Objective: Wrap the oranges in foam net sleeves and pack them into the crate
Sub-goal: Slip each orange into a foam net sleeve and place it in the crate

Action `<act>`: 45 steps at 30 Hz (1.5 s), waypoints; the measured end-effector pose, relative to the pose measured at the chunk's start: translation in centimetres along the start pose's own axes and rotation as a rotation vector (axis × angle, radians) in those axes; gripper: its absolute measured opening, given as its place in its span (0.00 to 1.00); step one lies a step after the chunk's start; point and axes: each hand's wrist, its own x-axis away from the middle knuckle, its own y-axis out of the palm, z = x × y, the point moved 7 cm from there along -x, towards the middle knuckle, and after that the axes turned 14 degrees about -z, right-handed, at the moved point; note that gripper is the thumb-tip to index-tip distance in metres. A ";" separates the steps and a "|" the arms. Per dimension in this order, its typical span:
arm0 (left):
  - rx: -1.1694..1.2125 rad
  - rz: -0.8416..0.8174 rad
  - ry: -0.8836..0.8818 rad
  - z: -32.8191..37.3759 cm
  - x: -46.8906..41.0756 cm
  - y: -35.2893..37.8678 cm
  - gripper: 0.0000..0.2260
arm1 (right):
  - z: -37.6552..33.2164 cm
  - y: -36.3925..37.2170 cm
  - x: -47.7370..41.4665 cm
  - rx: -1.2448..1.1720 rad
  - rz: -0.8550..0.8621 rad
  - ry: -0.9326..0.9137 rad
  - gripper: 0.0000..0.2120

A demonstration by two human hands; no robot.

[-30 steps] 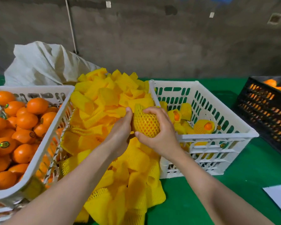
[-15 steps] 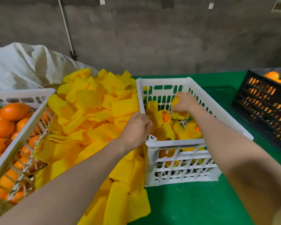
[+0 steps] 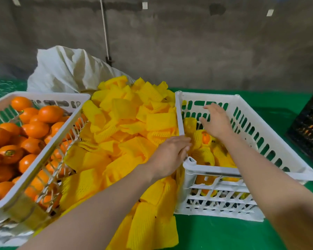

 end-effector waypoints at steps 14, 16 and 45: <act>0.071 0.165 -0.252 -6.4 11.7 -9.5 0.11 | -13.6 9.1 -0.8 0.732 -0.661 -0.146 0.21; 0.083 0.195 -0.290 -7.8 13.8 -10.8 0.11 | -13.4 9.4 -0.5 0.755 -0.647 -0.140 0.18; 1.053 0.205 -0.339 -13.8 21.4 -13.7 0.07 | -29.1 9.4 12.8 -1.064 -0.376 -0.182 0.27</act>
